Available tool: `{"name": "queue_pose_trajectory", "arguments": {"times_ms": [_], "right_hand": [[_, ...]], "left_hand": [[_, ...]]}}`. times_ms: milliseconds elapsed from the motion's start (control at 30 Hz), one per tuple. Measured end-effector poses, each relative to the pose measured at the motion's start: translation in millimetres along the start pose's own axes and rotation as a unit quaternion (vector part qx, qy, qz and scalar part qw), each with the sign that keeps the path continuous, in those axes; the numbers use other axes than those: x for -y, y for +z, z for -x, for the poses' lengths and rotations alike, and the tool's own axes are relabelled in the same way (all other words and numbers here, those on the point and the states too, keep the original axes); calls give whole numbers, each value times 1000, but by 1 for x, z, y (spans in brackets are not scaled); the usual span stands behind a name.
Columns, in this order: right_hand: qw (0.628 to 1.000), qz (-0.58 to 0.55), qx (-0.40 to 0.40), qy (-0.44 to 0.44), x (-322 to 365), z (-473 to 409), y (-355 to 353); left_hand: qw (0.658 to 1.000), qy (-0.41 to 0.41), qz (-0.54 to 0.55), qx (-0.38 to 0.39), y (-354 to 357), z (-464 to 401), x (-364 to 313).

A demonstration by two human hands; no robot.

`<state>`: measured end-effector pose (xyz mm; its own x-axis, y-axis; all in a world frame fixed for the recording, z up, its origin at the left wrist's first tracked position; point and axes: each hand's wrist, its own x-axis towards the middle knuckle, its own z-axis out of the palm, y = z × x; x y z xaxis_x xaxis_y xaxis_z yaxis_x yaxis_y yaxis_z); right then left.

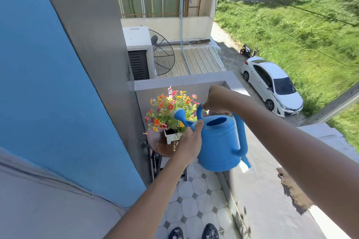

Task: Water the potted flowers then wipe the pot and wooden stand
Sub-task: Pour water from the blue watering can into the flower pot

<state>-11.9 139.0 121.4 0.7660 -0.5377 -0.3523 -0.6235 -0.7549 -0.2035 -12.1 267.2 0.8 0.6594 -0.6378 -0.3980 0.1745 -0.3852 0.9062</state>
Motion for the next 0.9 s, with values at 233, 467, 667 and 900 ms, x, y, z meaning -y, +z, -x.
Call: {"name": "queue_pose_trajectory", "arguments": {"times_ms": [233, 467, 667, 900], "right_hand": [[998, 46, -6, 48, -30, 5, -8], [998, 39, -11, 51, -49, 15, -17], [998, 17, 1, 56, -53, 10, -15], [998, -5, 7, 56, -41, 3, -17]], "left_hand": [[999, -3, -50, 14, 37, -15, -3], [998, 7, -48, 46, 55, -15, -13], [994, 24, -81, 64, 58, -18, -13], [998, -2, -59, 27, 43, -18, -10]]}}
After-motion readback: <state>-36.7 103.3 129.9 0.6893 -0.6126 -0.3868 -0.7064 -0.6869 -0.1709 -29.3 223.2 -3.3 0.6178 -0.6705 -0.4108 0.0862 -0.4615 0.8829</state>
